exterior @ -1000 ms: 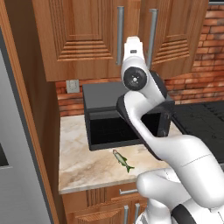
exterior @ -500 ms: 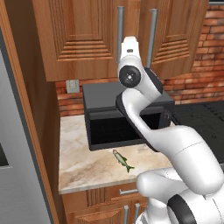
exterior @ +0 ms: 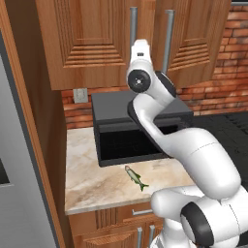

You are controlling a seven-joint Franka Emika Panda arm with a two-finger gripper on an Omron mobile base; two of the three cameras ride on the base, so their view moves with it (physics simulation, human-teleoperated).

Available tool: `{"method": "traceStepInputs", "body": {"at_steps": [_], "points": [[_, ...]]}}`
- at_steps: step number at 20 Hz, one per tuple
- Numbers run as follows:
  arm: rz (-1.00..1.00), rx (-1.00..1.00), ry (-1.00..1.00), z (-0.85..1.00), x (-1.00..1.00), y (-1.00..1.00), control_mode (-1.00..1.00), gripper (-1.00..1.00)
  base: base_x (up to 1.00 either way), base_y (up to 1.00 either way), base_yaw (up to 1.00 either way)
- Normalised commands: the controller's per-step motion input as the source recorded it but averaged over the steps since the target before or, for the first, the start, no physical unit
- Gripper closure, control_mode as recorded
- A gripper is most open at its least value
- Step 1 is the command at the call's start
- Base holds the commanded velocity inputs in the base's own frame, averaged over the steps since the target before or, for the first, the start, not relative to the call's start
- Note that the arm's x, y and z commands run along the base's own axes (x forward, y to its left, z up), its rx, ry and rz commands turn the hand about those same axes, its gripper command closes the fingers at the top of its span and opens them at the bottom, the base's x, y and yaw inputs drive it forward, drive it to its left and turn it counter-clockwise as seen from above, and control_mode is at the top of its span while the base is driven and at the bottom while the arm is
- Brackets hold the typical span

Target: Retrieve the tupperware from the cabinet, then place the raw meat into the tupperware to avoid contamination.

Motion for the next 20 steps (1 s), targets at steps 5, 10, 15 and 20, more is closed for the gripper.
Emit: {"method": "traceStepInputs", "body": {"at_steps": [5,10,15,20], "points": [[-0.01,0.00,0.00,-0.01,0.24,0.00,-1.00,-1.00,0.00,0.00,0.00],[-0.03,0.00,0.00,-0.01,0.06,-0.07,-1.00,-1.00,0.00,0.00,0.00],[-0.16,0.00,0.01,-0.01,-0.51,-0.36,-1.00,-1.00,0.00,0.00,0.00],[-0.20,0.00,0.00,-0.02,-0.51,-0.36,-1.00,-1.00,0.00,0.00,0.00]]}}
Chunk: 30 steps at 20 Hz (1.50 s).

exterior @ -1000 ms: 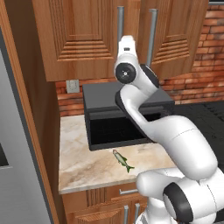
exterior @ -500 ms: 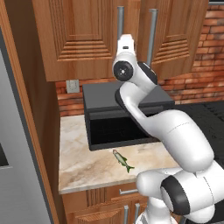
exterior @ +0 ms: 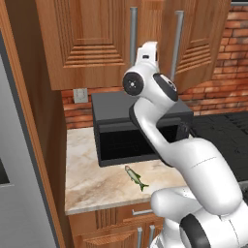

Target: Retrieve the tupperware from the cabinet, then place the raw meat into the tupperware to avoid contamination.

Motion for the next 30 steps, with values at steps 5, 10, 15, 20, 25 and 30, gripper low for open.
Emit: {"method": "traceStepInputs", "body": {"at_steps": [5,10,15,20,25,30], "points": [[-0.22,0.00,0.02,0.00,-0.46,-0.34,-1.00,-1.00,0.00,0.00,0.00],[-0.21,0.00,0.02,0.00,-0.45,-0.36,-1.00,-1.00,0.00,0.00,0.00],[-0.19,0.00,0.00,0.06,-0.46,-0.42,-1.00,-1.00,0.00,0.00,0.00],[-0.15,-0.07,-0.05,0.32,-0.48,-0.49,-1.00,-1.00,0.00,0.00,0.00],[-0.12,-0.15,-0.12,0.34,-0.43,-0.59,-1.00,-1.00,0.00,0.00,0.00],[-0.12,-0.15,-0.11,0.21,-0.41,-0.62,-1.00,-1.00,0.00,0.00,0.00]]}}
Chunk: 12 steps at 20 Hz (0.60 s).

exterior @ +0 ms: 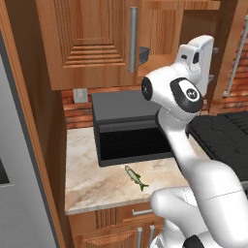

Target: Retrieve the tupperware from the cabinet, then place the raw meat into the tupperware to avoid contamination.

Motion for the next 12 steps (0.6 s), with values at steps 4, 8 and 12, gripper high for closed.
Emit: {"method": "traceStepInputs", "body": {"at_steps": [4,8,12], "points": [[-0.13,-0.08,-0.05,0.03,-0.37,-0.70,-1.00,-1.00,0.00,0.00,0.00],[-0.14,-0.02,-0.01,0.00,-0.31,-0.75,-1.00,-1.00,0.00,0.00,0.00],[-0.16,0.00,0.00,0.00,-0.22,-0.77,-1.00,-1.00,0.00,0.00,0.00]]}}
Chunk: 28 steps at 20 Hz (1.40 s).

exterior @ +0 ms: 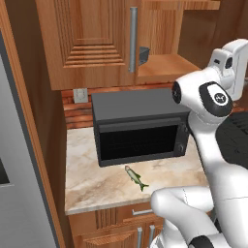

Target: Retrieve the tupperware from the cabinet, then place the raw meat into the tupperware to avoid contamination.

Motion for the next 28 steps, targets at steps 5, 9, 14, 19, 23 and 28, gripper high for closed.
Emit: {"method": "traceStepInputs", "body": {"at_steps": [5,9,14,19,23,28], "points": [[-0.17,0.01,0.00,0.00,-0.16,-0.81,-1.00,-1.00,0.00,0.00,0.00],[-0.14,0.05,0.00,-0.01,-0.07,-0.74,-1.00,-1.00,0.00,0.00,0.00],[-0.02,0.10,0.03,-0.07,0.12,-0.44,-1.00,-1.00,0.00,0.00,0.00],[0.04,0.17,0.00,-0.27,0.16,-0.69,-1.00,-1.00,0.00,0.00,0.00],[0.06,0.15,0.00,-0.19,0.06,-0.51,-1.00,-1.00,0.00,0.00,0.00],[0.02,0.09,0.00,-0.05,0.00,-0.23,-1.00,-1.00,0.00,0.00,0.00]]}}
